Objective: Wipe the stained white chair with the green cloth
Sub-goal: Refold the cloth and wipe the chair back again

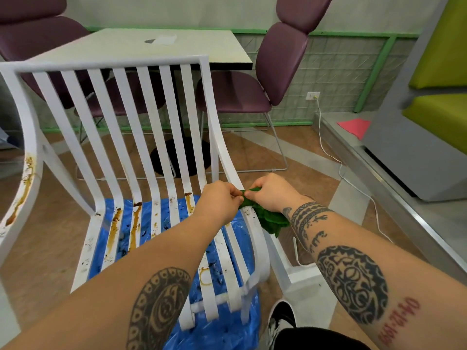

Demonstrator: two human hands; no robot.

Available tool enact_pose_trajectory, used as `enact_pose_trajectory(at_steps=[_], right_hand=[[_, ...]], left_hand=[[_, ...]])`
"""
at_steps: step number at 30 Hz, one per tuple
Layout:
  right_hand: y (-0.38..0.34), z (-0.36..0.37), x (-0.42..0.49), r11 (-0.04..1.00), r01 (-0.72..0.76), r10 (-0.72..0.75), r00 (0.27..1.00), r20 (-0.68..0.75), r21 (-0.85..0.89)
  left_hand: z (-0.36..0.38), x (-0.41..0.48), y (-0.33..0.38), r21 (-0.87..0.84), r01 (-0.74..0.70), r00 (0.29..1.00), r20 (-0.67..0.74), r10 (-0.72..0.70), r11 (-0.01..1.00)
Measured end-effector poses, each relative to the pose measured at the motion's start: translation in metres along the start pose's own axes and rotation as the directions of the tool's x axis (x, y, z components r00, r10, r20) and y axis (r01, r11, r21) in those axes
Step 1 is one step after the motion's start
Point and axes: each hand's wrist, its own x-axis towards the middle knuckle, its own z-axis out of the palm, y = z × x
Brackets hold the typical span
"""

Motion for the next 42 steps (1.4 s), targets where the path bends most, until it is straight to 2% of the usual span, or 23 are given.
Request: enact_pose_trajectory(at_steps=[10, 20, 28, 31, 35, 38, 42], right_hand=[[0.006, 0.002, -0.035, 0.999, -0.042, 0.042, 0.999, -0.004, 0.033], [0.01, 0.018, -0.066, 0.987, -0.08, 0.09, 0.994, -0.064, 0.136], [0.013, 0.017, -0.104, 0.987, -0.105, 0.108, 0.994, -0.018, 0.12], [0.015, 0.017, -0.123, 0.993, -0.115, 0.114, 0.993, 0.027, 0.037], [0.007, 0.011, -0.146, 0.99, -0.04, 0.052, 0.995, 0.086, -0.135], [-0.008, 0.007, -0.154, 0.995, -0.038, 0.046, 0.996, 0.08, -0.094], [-0.039, 0.002, -0.152, 0.987, -0.084, 0.085, 0.996, 0.001, 0.134]], left_hand=[[0.005, -0.025, 0.007, -0.008, 0.002, 1.0, 0.013, -0.002, 1.0], [0.019, -0.052, 0.006, -0.183, 0.094, 0.995, -0.005, -0.097, 0.978], [0.033, -0.085, 0.006, -0.163, 0.087, 0.996, 0.022, -0.084, 0.983], [0.042, -0.102, 0.004, -0.125, 0.072, 0.995, 0.079, -0.062, 0.99], [0.044, -0.119, -0.004, -0.107, 0.061, 0.991, 0.126, -0.047, 0.992], [0.027, -0.126, -0.013, -0.249, 0.112, 0.99, 0.11, -0.087, 0.962], [-0.012, -0.128, -0.015, -0.502, 0.148, 0.982, -0.026, -0.186, 0.852]])
